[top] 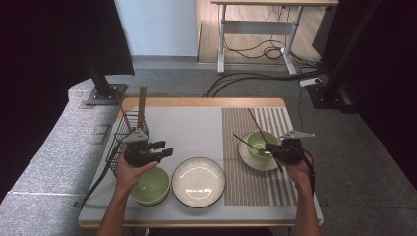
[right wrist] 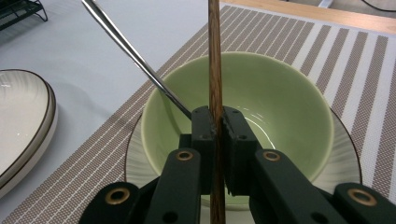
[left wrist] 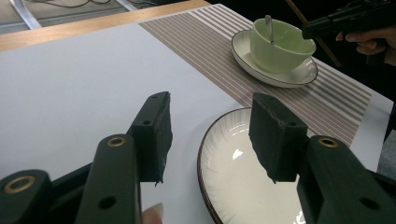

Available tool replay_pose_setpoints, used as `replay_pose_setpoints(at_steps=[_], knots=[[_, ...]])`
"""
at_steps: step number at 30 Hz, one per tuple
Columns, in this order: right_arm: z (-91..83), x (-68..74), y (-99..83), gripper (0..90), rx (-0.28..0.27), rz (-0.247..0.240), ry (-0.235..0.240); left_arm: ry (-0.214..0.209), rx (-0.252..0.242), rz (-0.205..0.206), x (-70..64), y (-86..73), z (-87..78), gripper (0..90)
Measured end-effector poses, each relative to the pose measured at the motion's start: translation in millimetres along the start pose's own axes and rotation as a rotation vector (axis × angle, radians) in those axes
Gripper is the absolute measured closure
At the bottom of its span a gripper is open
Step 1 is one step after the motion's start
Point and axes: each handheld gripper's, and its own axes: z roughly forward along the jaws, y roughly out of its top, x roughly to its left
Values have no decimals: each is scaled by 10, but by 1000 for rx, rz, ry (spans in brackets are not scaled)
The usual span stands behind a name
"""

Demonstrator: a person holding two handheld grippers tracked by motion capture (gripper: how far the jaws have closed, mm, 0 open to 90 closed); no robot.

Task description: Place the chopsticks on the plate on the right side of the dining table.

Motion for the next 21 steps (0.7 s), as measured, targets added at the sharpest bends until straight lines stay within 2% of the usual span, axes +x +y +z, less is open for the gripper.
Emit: replay_pose_setpoints(at_steps=[21], knots=[[-6,-109,-64,849,-8,46,-65,-2,11,3,8,3,-9,490]])
